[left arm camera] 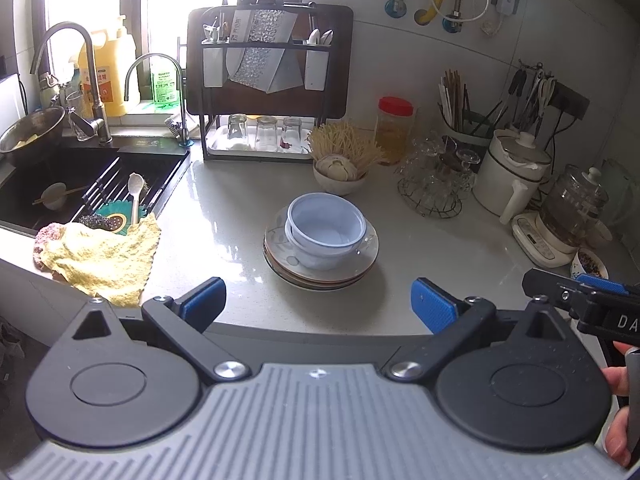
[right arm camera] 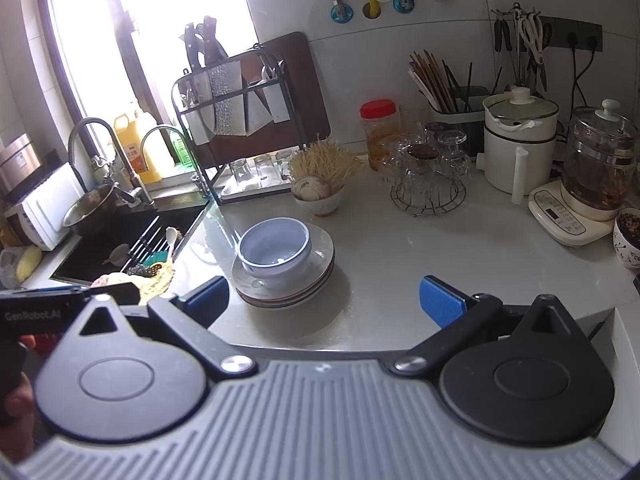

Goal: Organize plates and bowls

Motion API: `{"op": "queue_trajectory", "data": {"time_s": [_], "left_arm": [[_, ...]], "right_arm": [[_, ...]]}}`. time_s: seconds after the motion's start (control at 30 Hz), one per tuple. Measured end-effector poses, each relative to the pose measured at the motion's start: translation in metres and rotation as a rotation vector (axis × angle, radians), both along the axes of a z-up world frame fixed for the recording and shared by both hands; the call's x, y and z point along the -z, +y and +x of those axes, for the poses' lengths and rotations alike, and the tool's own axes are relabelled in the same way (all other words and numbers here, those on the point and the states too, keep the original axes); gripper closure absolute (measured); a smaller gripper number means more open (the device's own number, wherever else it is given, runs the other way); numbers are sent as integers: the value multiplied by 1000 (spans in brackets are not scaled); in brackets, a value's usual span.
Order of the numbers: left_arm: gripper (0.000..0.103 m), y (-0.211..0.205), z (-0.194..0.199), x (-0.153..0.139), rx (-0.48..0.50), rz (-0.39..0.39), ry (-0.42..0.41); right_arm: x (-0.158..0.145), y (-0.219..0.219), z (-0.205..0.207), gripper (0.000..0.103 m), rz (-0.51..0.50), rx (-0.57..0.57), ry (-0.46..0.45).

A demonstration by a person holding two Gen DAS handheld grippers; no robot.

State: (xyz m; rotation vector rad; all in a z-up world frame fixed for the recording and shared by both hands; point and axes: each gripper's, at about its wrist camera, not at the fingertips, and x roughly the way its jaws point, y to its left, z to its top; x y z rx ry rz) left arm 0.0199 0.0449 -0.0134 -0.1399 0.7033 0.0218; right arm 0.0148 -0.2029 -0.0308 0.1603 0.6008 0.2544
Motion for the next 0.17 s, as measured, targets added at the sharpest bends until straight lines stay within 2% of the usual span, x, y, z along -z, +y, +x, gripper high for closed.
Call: {"op": "queue_trajectory", "data": {"time_s": [0.17], "left_arm": [[3,-2,1,2,13,0,5]], "right_arm": [[1,-1,0,0,-5,5,-1]]}}
